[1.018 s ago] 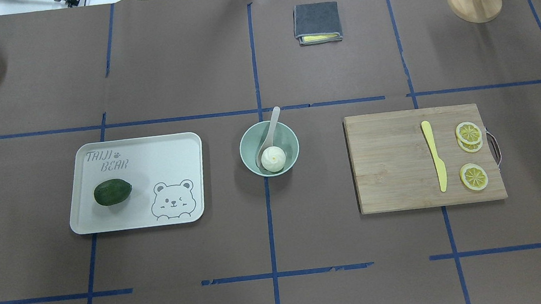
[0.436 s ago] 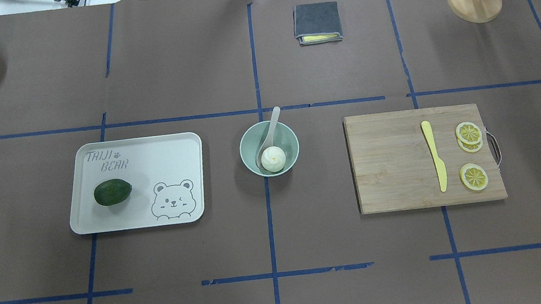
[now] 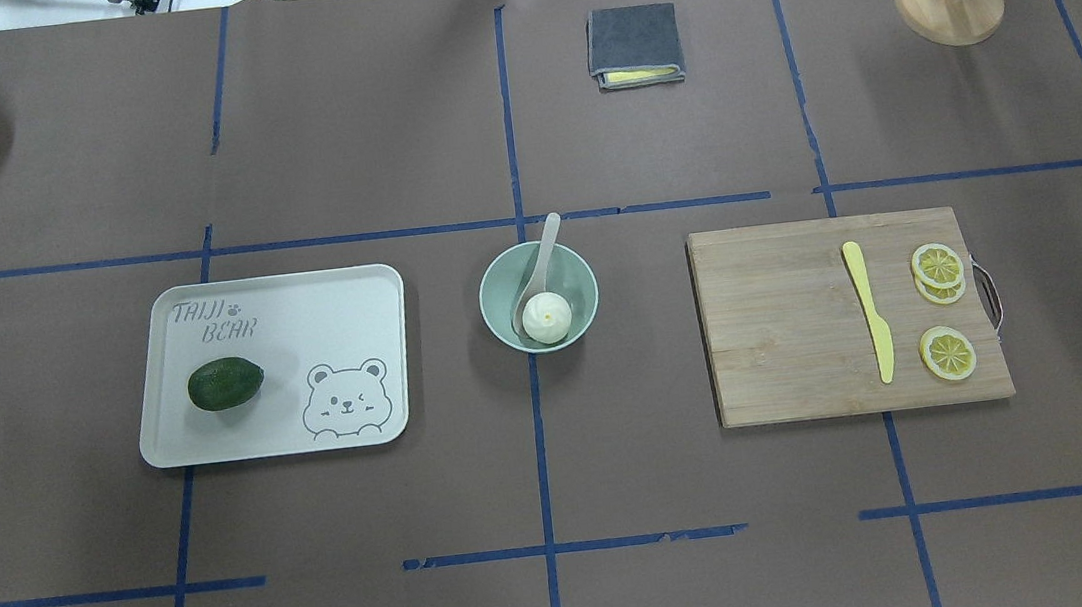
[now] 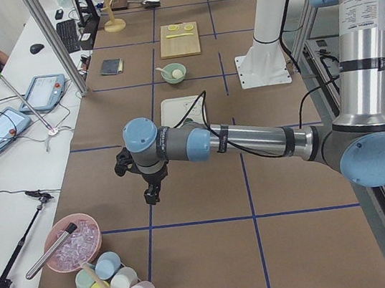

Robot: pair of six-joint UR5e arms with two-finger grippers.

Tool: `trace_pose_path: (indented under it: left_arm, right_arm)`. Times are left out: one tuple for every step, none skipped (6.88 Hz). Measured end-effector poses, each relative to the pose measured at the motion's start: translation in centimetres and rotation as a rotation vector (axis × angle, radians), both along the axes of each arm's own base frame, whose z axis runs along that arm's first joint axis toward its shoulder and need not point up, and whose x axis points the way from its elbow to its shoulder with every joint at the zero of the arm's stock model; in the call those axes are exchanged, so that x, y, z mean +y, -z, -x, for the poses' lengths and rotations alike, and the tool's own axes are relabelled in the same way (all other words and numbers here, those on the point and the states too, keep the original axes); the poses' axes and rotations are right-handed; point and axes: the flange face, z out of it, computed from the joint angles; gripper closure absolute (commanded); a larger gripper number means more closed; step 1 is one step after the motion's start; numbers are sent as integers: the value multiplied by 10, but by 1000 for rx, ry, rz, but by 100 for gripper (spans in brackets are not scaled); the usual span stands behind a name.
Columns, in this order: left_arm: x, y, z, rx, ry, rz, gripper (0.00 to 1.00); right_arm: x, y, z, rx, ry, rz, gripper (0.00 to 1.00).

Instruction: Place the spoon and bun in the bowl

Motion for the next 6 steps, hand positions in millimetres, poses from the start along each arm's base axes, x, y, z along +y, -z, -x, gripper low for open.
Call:
trace_pose_path:
  left_arm:
    - [-2,1,0,1,-1,-12,0]
    - [-3,4,-1,2,-1,-20,0]
    - [-4,6,-1,-1,0,-26,0]
    - [-6,9,0,-5,1,-34,0]
    - [-8,12,-1,-6,1,-42,0]
    - [-9,14,-1,-6,0,-46,0]
  right_arm:
    - [-1,0,1,0,1,-1,0]
    - [-1,1,2,1,3,-1,0]
    - [-3,2,3,2,5,-4,0]
    - [-4,3,3,2,7,-9,0]
    - [-5,2,4,3,9,-10,0]
    - [-6,3,6,3,12,-12,0]
